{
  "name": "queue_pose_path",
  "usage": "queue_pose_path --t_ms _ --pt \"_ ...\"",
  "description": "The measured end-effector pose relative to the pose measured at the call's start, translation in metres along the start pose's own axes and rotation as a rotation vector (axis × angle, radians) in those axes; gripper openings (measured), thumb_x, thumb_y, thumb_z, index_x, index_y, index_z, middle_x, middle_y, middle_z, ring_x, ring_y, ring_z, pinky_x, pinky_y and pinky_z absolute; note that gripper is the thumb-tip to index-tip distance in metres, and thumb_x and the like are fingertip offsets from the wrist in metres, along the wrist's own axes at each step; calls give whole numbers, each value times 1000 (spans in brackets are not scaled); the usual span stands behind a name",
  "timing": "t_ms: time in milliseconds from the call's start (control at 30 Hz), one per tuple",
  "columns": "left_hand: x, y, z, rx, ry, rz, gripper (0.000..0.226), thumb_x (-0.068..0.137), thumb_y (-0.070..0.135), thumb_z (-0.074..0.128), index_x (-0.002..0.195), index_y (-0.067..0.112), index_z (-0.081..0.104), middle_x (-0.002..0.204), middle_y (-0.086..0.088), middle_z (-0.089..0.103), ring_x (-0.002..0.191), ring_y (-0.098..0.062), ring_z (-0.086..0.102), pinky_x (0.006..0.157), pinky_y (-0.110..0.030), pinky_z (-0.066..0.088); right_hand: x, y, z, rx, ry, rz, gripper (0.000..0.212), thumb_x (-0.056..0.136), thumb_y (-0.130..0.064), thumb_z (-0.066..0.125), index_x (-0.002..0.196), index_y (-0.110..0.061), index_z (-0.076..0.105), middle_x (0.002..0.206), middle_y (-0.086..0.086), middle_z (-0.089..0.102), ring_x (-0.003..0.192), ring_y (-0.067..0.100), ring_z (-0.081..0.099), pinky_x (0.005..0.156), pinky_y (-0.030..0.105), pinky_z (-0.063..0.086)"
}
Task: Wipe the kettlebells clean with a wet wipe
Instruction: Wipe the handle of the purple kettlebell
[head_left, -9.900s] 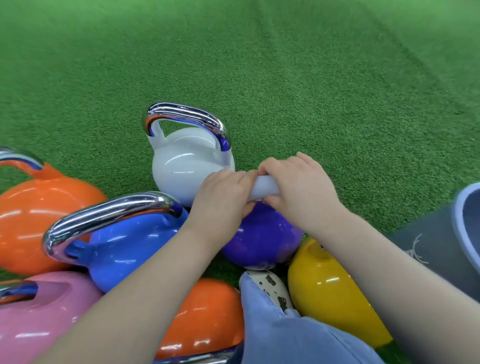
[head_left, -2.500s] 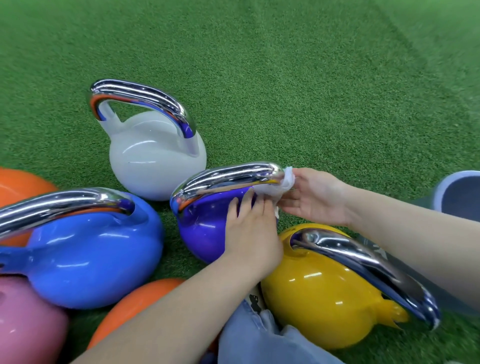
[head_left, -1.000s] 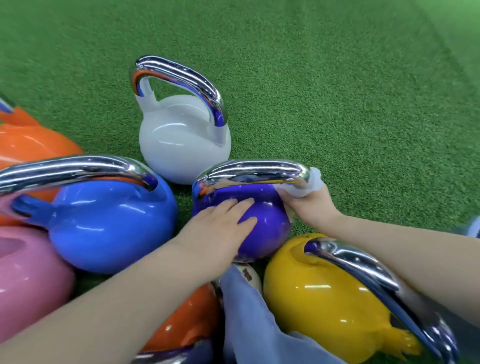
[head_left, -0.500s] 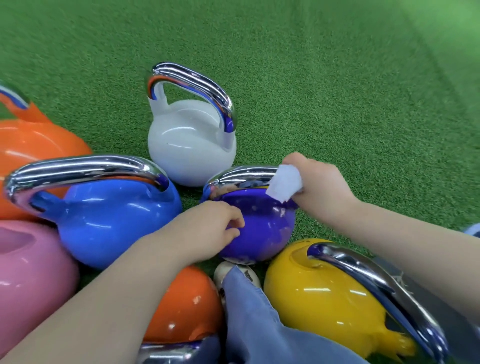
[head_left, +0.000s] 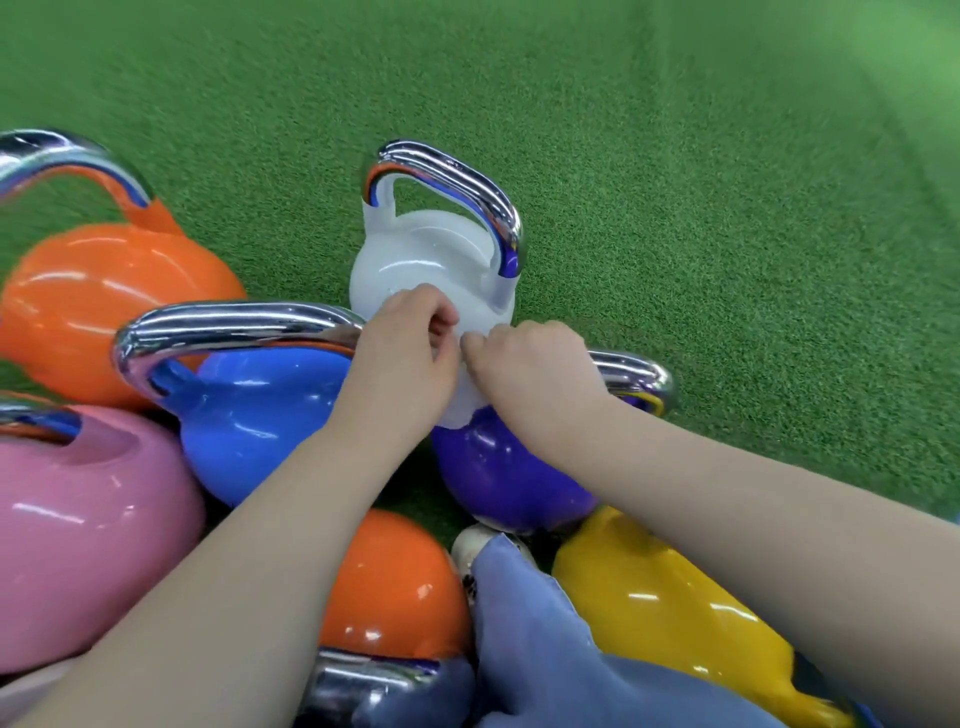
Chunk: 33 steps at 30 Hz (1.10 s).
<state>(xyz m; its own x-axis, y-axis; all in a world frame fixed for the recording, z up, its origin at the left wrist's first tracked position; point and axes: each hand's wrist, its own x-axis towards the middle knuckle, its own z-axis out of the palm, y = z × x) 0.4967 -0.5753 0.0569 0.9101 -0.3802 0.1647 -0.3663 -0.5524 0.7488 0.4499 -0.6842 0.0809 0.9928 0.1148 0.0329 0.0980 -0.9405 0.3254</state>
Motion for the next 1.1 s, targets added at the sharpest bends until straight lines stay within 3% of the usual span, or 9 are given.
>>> queue_pose_path --t_ms 67,133,233,333,433,600,800,933,1100 --pt "-2 4 1 -100 48 19 30 78 -10 47 101 7 56 98 1 48 89 -11 49 80 -20 40 11 -15 -1 73 -227 -51 27 90 -8 36 103 -14 58 96 5 67 85 26 66 54 30 37" --pt "-5 6 4 -166 26 32 40 80 -12 41 115 4 53 107 2 44 104 -12 48 93 -25 41 16 -20 -8 163 -296 -51 24 94 -18 41 115 -12 50 113 5 61 99 25 62 54 34 40" --pt "-6 6 11 -234 51 68 44 82 0 37 125 2 47 118 0 44 119 -16 44 102 -27 37 12 -18 -7 73 -138 -112 39 84 -28 58 115 -6 52 110 10 59 98 23 61 79 34 47" --pt "-7 5 17 -267 60 96 47 80 6 36 126 3 45 119 4 40 114 -5 40 101 -17 33 4 4 -6 45 -232 -84 58 79 -31 64 127 -8 43 129 9 48 118 25 51 108 44 24" --pt "-11 6 25 -203 -101 266 42 85 11 44 125 1 47 118 -2 47 109 -7 40 96 -5 25 -12 35 -14 131 -428 57 87 70 -46 72 139 -16 28 145 1 32 130 24 39 112 53 12" --pt "-12 11 28 52 -360 320 65 85 50 35 135 9 43 126 -9 51 117 -22 46 98 -35 38 -28 46 -13 371 -433 249 78 70 -45 72 136 -28 34 140 -8 38 129 18 41 113 50 13" --pt "-6 9 25 311 -390 226 37 88 22 56 122 14 43 117 -7 52 108 -29 52 84 -38 40 -38 42 -20 553 -241 306 51 80 -39 65 128 -37 48 132 -13 52 126 11 43 115 42 5" --pt "-1 4 28 267 -399 69 25 81 13 58 104 9 51 107 -11 61 101 -31 56 80 -36 39 -30 29 -16 353 -223 223 37 86 -42 55 123 -39 49 124 -13 56 122 14 45 115 44 -2" --pt "0 -8 37 44 -424 -72 18 78 10 62 96 10 60 97 -10 68 94 -25 61 75 -30 44 -10 17 -12 73 -264 51 19 87 -26 48 105 -28 54 100 -6 63 104 22 55 114 48 -2"
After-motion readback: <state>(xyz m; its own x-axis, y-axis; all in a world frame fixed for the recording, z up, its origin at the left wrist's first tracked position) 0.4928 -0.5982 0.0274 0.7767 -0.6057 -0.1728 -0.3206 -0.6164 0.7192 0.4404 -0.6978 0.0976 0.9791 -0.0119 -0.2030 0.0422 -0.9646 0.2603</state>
